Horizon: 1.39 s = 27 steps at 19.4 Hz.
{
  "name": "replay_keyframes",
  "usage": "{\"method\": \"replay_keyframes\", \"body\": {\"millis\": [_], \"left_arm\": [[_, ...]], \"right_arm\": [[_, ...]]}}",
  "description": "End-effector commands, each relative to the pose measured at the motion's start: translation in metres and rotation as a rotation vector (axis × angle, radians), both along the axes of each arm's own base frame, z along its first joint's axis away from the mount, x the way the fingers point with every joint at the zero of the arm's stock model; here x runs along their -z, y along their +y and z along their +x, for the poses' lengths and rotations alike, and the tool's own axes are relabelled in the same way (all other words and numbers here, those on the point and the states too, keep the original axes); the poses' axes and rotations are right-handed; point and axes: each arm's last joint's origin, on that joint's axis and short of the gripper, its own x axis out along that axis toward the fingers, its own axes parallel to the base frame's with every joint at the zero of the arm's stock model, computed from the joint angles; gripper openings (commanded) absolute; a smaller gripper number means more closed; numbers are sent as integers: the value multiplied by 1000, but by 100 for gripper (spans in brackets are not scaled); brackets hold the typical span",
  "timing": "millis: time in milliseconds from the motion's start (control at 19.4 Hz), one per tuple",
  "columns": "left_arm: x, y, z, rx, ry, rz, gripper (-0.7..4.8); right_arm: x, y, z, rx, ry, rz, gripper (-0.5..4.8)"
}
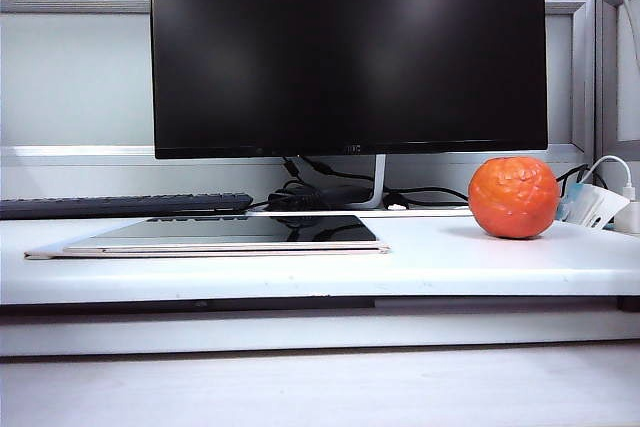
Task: Place the orange on the center of the mirror.
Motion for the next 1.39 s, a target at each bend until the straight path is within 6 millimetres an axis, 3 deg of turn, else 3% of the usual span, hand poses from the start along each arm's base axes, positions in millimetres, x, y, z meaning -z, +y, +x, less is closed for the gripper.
{"method": "replay_keyframes", "body": {"millis": [52, 465, 620, 878, 1394], "left_arm": [[-1, 0, 0, 0, -10, 4, -5], [-1, -5, 0, 39, -10, 4, -5], [-1, -22, -2, 202, -10, 3, -5], [-1, -50, -13, 519, -11, 1, -5], [-1, -65, -24, 713, -11, 0, -5]], "right_arm": [[-3, 0, 0, 0, -22, 3, -6], [-3, 0, 0, -1, -21, 3, -6], [-3, 0, 0, -5, -20, 27, -6], [-4, 3, -1, -108, -14, 252, -5], [-29, 6, 1, -205, -53, 391, -6]]}}
